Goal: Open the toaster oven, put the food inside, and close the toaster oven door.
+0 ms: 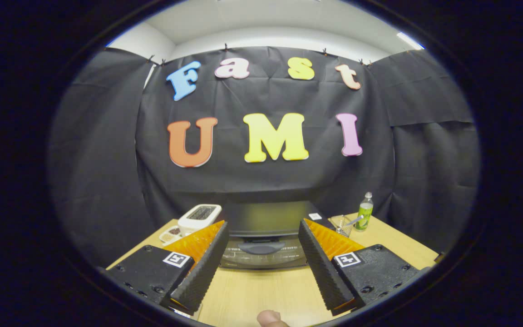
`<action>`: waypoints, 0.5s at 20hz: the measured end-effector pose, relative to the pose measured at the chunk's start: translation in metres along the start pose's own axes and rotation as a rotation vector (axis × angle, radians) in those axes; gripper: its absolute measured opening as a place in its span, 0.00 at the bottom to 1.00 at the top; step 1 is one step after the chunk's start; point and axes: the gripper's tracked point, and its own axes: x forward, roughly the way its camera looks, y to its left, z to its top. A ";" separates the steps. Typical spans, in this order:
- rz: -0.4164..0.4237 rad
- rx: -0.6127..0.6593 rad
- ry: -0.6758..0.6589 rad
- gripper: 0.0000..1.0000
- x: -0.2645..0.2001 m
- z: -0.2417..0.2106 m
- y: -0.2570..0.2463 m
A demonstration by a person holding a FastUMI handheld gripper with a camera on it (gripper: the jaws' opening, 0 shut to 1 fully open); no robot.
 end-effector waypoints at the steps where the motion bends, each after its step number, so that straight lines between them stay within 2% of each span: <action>1: -0.007 0.001 -0.012 1.00 -0.008 0.015 -0.003; 4: 0.010 0.021 -0.053 1.00 -0.031 0.050 -0.001; 6: -0.029 0.016 -0.101 1.00 -0.054 0.063 -0.016; 8: -0.081 0.011 -0.145 0.99 -0.082 0.065 -0.031; 10: -0.088 0.012 -0.150 1.00 -0.106 0.056 -0.032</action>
